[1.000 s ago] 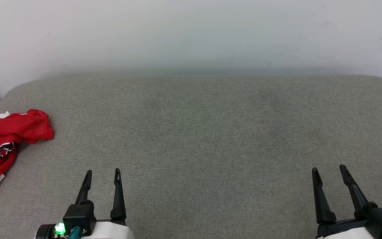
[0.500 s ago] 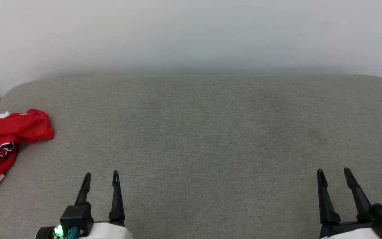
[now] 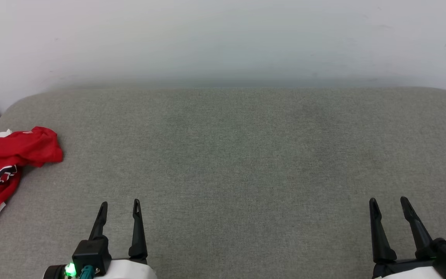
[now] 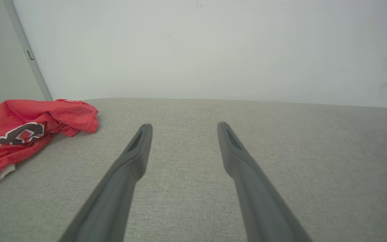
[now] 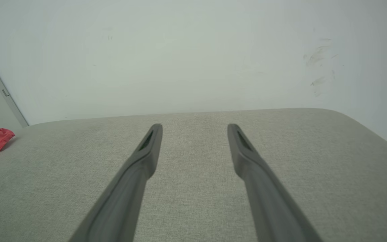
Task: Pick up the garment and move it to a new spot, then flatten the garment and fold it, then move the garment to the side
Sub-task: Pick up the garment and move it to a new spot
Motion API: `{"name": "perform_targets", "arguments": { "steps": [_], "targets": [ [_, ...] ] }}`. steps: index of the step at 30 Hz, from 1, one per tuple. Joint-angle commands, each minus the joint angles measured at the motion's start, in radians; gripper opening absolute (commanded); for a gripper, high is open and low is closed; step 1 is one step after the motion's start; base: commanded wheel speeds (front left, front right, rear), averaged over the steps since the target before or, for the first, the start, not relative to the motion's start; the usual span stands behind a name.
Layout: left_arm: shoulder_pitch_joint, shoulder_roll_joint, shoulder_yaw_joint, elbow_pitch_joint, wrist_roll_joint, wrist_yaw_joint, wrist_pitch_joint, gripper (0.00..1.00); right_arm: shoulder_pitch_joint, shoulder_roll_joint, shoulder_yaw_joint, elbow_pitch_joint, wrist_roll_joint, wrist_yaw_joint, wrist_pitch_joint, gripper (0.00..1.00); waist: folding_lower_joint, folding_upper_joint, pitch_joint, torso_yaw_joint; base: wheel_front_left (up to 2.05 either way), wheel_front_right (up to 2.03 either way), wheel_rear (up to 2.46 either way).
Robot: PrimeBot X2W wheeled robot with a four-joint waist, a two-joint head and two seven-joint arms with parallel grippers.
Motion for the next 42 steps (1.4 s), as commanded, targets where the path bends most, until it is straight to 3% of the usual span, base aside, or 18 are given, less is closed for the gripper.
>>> {"name": "perform_targets", "arguments": {
  "steps": [1, 14, 42],
  "targets": [
    [0.009, -0.001, 0.001, -0.002, 0.0, 0.005, -0.003, 1.0, 0.011, 0.001, 0.001, -0.001, -0.001, 0.0, -0.003, 1.0, 0.0, -0.0001, 0.0, 0.002, 0.0, 0.0, 0.0],
    [-0.004, -0.001, 0.01, -0.009, 0.003, 0.016, -0.003, 1.0, 0.01, 0.001, 0.005, -0.015, -0.014, 0.0, -0.003, 1.0, 0.0, -0.0001, 0.014, 0.094, 0.0, 0.0, 0.0],
    [0.007, -0.001, 0.032, -0.023, -0.026, 0.043, -0.003, 1.0, 0.018, 0.0, 0.005, -0.026, -0.04, 0.0, -0.003, 1.0, 0.0, -0.0001, 0.021, 0.454, 0.0, 0.0, 0.0]
  ]
}}
